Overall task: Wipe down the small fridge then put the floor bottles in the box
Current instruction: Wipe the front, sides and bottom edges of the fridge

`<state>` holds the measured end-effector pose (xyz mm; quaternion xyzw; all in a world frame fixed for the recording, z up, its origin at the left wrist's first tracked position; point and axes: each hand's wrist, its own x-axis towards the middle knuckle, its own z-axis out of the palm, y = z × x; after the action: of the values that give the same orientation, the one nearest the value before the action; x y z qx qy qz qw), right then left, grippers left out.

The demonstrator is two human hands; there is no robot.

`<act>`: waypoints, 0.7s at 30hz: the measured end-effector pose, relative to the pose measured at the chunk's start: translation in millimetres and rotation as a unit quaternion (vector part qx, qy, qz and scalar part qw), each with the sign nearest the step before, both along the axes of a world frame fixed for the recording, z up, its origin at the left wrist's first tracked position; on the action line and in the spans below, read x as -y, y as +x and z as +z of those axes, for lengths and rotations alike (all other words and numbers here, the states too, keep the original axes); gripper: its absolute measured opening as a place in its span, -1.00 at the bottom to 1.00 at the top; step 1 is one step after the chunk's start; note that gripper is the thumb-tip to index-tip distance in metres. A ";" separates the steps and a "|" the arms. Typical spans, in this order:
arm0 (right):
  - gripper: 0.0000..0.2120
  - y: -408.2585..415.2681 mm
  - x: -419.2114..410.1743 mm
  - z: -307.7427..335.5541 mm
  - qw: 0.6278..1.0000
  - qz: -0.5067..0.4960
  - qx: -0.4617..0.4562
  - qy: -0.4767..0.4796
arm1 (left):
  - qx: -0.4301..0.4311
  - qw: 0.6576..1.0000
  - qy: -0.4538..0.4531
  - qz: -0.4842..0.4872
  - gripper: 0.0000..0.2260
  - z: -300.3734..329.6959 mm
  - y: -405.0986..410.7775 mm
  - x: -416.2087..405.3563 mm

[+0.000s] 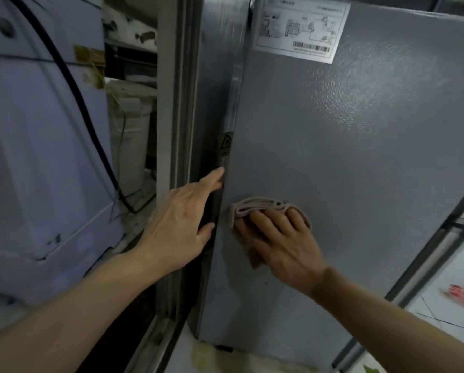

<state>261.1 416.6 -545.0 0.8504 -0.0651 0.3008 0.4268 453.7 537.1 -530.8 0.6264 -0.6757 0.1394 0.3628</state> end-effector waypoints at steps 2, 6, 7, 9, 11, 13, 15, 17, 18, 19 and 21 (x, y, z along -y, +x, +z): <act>-0.54 5.4 0.1 20.4 1.000 -0.002 0.020 -0.005 | -0.003 1.000 -0.008 0.008 -0.18 -0.7 4.7 -3.4; -0.58 37.3 -1.3 77.8 0.977 -0.017 0.212 0.020 | -0.046 0.999 -0.021 0.020 -0.24 -1.1 14.6 -8.7; -0.58 45.3 -2.0 81.9 0.972 -0.025 0.232 0.023 | -0.055 0.998 -0.023 0.023 -0.25 -1.4 16.3 -9.4; -0.57 54.4 -3.5 73.7 0.974 -0.035 0.221 0.018 | -0.065 0.997 -0.025 0.030 -0.25 -3.5 18.1 -10.4; -0.54 54.2 -3.9 51.1 0.986 -0.025 0.162 0.003 | -0.071 0.997 -0.020 0.036 -0.25 -7.4 17.4 -11.8; -0.52 50.9 -5.9 22.9 0.997 -0.015 0.081 -0.003 | -0.077 0.996 -0.009 0.047 -0.25 -11.9 15.6 -14.6; -0.52 50.3 -10.0 -3.5 0.999 -0.025 0.035 0.007 | -0.084 0.995 0.000 0.062 -0.23 -16.0 14.5 -19.2; -0.52 49.4 -15.8 -23.5 0.999 -0.039 -0.010 0.019 | -0.087 0.993 0.006 0.074 -0.23 -17.8 13.8 -23.8; -0.51 48.3 -17.6 -29.7 0.998 -0.041 -0.037 0.018 | -0.084 0.993 0.009 0.078 -0.23 -18.0 13.8 -25.2; -0.49 45.6 -18.9 -31.2 0.997 -0.040 -0.063 0.012 | -0.081 0.993 0.012 0.080 -0.23 -17.4 13.2 -26.6; -0.45 38.8 -19.1 -21.5 0.995 -0.039 -0.093 -0.007 | -0.079 0.994 0.014 0.080 -0.23 -15.8 11.4 -28.6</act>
<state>299.8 435.7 -566.6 0.8686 -0.0566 0.2035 0.4482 465.1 565.7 -546.7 0.6924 -0.5946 0.1087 0.3939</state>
